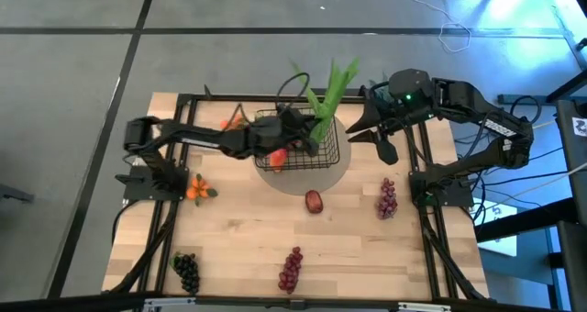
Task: Build produce basket
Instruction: Put the green beans into the wire basket
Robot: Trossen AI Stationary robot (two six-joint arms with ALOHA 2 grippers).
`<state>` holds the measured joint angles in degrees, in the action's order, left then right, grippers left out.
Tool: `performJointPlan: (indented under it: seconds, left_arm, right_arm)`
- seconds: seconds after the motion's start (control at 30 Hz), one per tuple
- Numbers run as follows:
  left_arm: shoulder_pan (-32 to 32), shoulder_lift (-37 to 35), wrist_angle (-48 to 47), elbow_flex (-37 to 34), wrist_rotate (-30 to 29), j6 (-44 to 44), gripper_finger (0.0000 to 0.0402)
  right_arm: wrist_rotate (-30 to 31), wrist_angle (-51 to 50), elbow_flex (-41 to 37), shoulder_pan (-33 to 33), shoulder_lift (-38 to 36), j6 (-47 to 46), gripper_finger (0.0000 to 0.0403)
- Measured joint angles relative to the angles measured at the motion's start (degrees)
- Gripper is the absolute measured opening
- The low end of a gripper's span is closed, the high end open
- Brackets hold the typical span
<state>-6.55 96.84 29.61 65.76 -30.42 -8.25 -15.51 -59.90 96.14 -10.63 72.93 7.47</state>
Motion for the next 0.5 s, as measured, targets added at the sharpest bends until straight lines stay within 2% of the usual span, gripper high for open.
performJointPlan:
  seconds: [0.2, 0.5]
  left_arm:
    - [-2.5, 7.0, 4.0, 0.0, 1.2, -0.1, 0.0000]
    - [-6.4, 12.8, 5.1, 0.0, 3.2, -0.6, 0.0000]
  right_arm:
    - [0.0, -0.9, 0.0, 0.0, 0.0, -1.1, 0.0103]
    - [0.0, -1.5, 0.0, 0.0, 0.0, -0.9, 0.0103]
